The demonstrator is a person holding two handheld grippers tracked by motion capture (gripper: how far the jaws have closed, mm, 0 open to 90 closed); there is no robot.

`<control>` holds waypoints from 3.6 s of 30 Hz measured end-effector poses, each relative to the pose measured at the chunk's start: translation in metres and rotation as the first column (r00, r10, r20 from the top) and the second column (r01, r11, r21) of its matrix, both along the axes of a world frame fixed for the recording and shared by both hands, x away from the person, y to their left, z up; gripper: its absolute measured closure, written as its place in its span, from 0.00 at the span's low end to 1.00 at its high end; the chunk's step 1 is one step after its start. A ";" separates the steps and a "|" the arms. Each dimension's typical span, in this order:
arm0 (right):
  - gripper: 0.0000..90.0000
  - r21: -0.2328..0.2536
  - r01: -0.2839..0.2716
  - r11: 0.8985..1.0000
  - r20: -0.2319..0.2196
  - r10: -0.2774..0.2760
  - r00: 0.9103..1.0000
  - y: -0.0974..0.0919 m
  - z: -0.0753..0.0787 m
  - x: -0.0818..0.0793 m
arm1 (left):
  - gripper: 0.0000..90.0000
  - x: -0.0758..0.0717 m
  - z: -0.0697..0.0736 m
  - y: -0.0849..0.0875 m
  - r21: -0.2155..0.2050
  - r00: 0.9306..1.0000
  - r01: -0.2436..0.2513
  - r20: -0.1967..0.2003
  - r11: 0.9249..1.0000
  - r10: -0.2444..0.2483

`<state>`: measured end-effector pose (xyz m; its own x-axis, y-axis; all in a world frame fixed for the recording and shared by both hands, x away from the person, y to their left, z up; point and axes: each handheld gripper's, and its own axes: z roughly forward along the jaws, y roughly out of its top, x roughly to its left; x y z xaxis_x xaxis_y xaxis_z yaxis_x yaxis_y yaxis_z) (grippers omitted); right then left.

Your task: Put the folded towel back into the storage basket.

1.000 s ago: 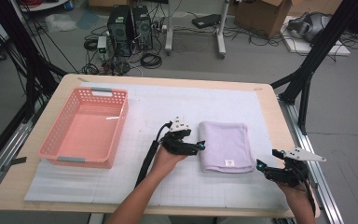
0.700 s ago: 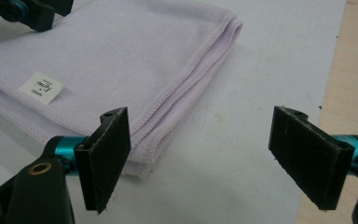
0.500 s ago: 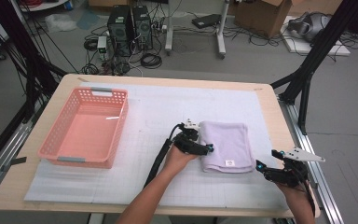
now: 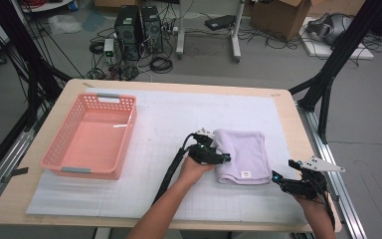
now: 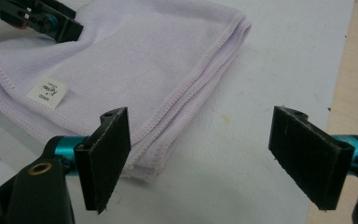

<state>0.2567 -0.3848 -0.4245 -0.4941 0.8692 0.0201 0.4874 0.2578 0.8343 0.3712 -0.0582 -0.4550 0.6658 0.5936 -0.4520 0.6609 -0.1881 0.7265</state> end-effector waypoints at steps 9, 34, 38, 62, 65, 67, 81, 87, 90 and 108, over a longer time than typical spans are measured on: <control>0.22 0.004 0.006 1.000 -0.002 -0.006 1.000 -0.002 0.000 0.000 | 0.80 0.000 0.002 0.004 -0.025 1.000 0.013 0.012 1.000 -0.013; 0.22 0.005 0.013 1.000 -0.003 -0.013 1.000 -0.004 -0.001 -0.002 | 0.75 0.000 0.003 0.091 -0.040 0.998 -0.044 0.034 0.998 0.045; 0.22 -0.003 0.003 1.000 -0.003 -0.003 1.000 -0.002 -0.001 -0.001 | 0.50 0.001 0.002 0.083 -0.024 0.996 -0.082 0.021 0.996 0.083; 0.22 0.007 0.001 1.000 0.000 -0.001 1.000 -0.003 0.000 -0.002 | 0.79 -0.011 0.018 0.082 -0.074 0.976 0.021 0.216 0.997 -0.005; 0.22 0.012 0.006 1.000 0.002 -0.006 1.000 -0.003 0.000 -0.002 | 0.79 -0.014 0.024 0.086 -0.087 0.966 0.036 0.260 0.996 -0.012; 0.22 0.011 0.005 1.000 0.003 -0.006 1.000 -0.003 0.000 -0.002 | 0.79 -0.017 0.028 0.088 -0.100 0.960 0.047 0.280 0.994 -0.017; 0.22 0.010 0.001 1.000 0.007 -0.001 1.000 -0.002 -0.001 -0.001 | 0.80 -0.029 0.055 0.101 -0.127 0.919 0.127 0.388 0.984 -0.068; 0.22 0.010 -0.001 1.000 0.011 0.001 1.000 -0.002 0.000 -0.001 | 0.80 -0.031 0.065 0.110 -0.147 0.901 0.143 0.428 0.979 -0.067; 0.22 0.012 0.001 1.000 0.007 -0.001 1.000 -0.001 0.000 -0.001 | 0.80 -0.034 0.071 0.115 -0.162 0.890 0.150 0.451 0.975 -0.062; 0.22 0.014 -0.001 1.000 0.015 0.001 1.000 0.000 0.001 0.000 | 0.80 -0.042 0.114 0.150 -0.194 0.839 0.145 0.544 0.970 -0.017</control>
<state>0.2566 -0.3850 -0.4239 -0.4953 0.8684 0.0244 0.4745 0.2469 0.8449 0.3295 0.0915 -0.3414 0.8818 0.4554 -0.1224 0.1463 -0.0175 0.9891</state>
